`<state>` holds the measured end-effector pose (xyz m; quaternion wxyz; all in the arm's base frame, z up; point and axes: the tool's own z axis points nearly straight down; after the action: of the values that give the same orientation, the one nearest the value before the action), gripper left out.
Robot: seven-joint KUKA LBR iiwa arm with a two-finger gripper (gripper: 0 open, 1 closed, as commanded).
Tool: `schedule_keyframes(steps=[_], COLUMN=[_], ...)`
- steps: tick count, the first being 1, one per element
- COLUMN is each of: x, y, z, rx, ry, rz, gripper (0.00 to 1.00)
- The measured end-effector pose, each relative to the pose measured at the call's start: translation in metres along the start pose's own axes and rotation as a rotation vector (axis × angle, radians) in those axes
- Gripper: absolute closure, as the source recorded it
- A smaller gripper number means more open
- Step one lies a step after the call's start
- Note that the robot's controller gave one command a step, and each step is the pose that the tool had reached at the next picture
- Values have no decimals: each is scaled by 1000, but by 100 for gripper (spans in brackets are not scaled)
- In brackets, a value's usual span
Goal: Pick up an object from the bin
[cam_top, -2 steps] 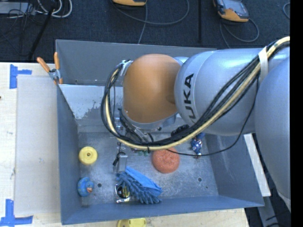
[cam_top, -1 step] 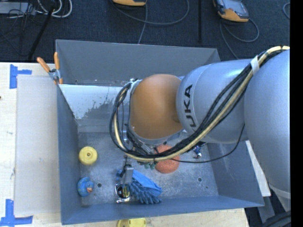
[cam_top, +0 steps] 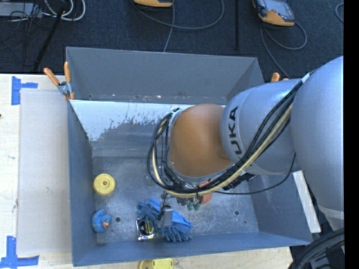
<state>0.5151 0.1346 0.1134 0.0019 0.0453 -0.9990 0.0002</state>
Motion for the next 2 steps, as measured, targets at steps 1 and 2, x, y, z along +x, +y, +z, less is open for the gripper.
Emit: schedule_keyframes(steps=[1,2], x=[0,0], y=[-2,-2], z=[43,43], rx=[0,0], ry=[1,1], rz=[-174,-173], gripper=[100,100])
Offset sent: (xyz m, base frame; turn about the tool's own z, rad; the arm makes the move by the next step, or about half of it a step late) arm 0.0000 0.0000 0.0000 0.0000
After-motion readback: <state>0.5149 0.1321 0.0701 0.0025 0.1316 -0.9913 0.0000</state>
